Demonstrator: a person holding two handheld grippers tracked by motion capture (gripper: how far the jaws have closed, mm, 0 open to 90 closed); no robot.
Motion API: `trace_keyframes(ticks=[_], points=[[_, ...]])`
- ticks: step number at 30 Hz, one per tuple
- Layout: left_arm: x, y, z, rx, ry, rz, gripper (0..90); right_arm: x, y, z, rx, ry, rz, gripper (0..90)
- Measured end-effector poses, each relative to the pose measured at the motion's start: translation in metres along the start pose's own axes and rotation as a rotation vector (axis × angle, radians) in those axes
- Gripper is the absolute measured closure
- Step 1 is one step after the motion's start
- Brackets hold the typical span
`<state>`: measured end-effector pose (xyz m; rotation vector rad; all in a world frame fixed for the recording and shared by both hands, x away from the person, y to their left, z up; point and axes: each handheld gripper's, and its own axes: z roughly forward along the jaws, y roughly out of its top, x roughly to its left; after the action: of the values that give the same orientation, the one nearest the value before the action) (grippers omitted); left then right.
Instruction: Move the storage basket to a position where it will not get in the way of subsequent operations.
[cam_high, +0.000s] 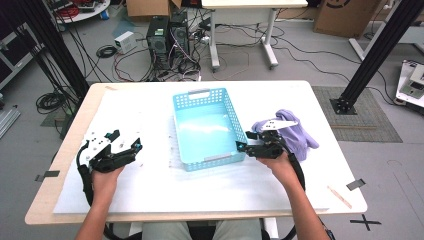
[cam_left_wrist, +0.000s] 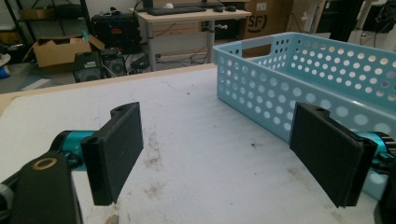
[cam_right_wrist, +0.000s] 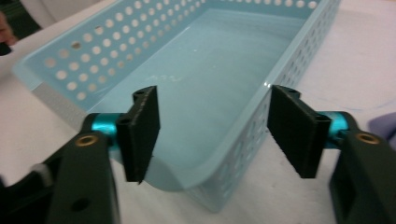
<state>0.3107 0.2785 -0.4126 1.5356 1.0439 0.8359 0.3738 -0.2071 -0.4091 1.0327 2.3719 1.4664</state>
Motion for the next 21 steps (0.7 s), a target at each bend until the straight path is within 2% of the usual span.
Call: trace_keyframes(ticks=[2,4,7,10,18,21], points=[[0.0,0.001,0.0,0.001,-0.005,-0.001,17.7,0.004,-0.001,0.001,0.005,0.032,-0.014,41.6],[0.001,0.003,0.001,0.008,-0.023,-0.002,19.5,0.01,-0.001,0.004,0.01,0.053,-0.034,41.3],[0.001,0.007,0.005,0.015,-0.047,-0.024,20.2,0.014,-0.002,0.007,0.006,0.107,-0.037,41.8],[0.0,0.011,0.008,0.019,-0.052,-0.027,20.2,0.016,-0.002,0.009,0.006,0.141,-0.041,41.2],[-0.01,0.027,0.022,0.017,-0.086,-0.003,20.2,0.027,0.0,0.015,-0.002,0.168,-0.049,38.9],[-0.013,0.031,0.026,0.019,-0.095,0.006,19.8,0.029,0.0,0.013,-0.01,0.125,-0.072,34.9]])
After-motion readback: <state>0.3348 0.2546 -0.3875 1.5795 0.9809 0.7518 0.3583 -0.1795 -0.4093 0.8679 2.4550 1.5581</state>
